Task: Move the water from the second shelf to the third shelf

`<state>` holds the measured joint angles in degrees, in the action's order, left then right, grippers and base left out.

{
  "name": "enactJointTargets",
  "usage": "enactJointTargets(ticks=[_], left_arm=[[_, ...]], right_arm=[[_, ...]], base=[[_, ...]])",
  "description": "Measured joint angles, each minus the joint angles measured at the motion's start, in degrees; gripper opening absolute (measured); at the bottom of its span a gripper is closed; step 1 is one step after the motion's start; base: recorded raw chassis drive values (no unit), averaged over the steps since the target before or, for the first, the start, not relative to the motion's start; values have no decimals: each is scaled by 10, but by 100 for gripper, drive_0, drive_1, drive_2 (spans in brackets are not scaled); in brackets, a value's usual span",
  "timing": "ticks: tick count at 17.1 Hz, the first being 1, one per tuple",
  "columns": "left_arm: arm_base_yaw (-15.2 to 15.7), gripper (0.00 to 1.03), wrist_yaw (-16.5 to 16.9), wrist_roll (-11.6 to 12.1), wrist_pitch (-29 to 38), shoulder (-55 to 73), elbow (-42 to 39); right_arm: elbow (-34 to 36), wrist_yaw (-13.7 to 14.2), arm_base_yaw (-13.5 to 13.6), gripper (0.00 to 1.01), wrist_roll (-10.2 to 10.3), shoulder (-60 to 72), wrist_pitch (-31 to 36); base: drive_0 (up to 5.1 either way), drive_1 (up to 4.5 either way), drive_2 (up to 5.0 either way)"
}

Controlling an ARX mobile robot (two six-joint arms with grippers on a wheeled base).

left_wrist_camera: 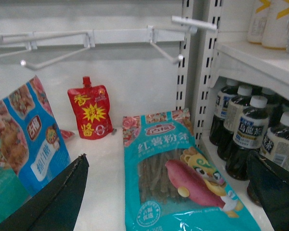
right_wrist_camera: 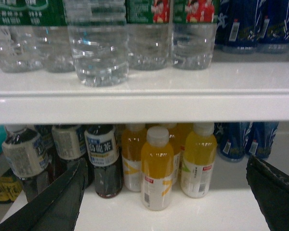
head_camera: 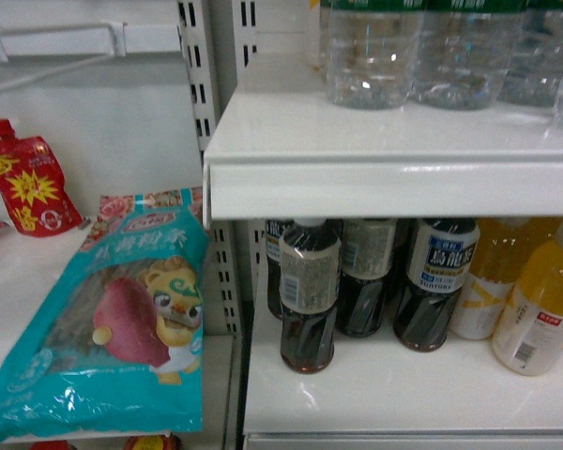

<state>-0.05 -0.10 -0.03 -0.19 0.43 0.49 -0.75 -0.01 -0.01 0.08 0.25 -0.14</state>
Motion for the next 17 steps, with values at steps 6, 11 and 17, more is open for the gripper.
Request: enactJointTargets(ticks=[6,11,17], left_arm=[[0,98,0,0,-2,0,0],[0,98,1,0,-2,0,0],[0,98,1,0,-1,0,0]], right_arm=[[0,0,0,98,-1,0,-2],[0,0,0,98,-1,0,-2],[0,0,0,98,-1,0,-2]], base=[[0,0,0],[0,0,0],[0,0,0]])
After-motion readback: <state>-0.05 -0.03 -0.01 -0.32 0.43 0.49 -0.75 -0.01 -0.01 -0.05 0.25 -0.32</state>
